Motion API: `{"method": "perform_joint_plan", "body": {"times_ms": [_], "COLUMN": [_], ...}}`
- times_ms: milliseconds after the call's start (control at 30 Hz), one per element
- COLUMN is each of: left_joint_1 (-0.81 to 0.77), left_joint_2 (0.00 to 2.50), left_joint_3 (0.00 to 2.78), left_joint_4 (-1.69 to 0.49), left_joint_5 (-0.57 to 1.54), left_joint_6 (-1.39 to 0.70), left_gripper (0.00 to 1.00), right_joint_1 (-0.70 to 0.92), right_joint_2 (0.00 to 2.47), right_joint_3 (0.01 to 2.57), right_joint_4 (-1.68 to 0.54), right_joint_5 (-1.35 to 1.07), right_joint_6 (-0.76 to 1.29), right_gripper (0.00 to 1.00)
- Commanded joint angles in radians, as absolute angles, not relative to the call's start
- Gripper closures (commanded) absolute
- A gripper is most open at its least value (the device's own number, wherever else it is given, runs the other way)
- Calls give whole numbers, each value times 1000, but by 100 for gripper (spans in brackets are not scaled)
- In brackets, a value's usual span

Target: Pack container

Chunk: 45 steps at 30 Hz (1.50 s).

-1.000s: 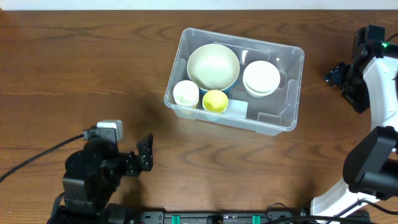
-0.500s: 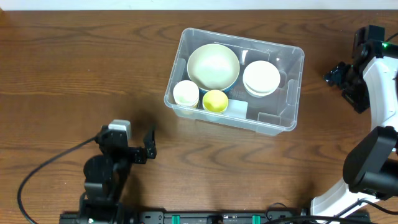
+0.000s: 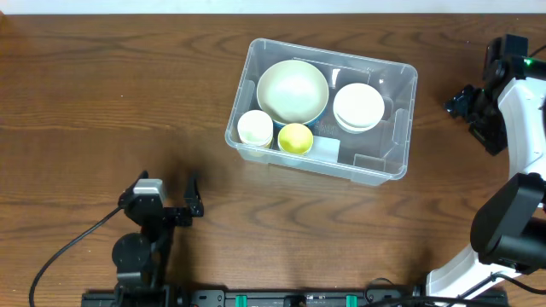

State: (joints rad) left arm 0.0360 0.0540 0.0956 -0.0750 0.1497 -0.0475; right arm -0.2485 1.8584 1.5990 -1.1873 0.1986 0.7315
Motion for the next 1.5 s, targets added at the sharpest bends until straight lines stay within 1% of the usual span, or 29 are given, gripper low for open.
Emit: {"method": "perform_joint_plan", "body": {"times_ms": [0, 233, 1467], "left_joint_1": [54, 56, 56], "left_joint_2": [4, 2, 5], "left_joint_3": [70, 4, 4], "left_joint_4": [-63, -59, -58], "left_joint_5": [138, 137, 138], "left_joint_6": [-26, -14, -15], "left_gripper": [2, 2, 2], "right_joint_1": [-255, -255, -255], "right_joint_2": [1846, 1846, 1846], "right_joint_3": [1597, 1597, 1597], "right_joint_4": [-1188, -1188, -1188], "right_joint_5": [209, 209, 209], "right_joint_6": [747, 747, 747], "right_gripper": [1, 1, 1]}}
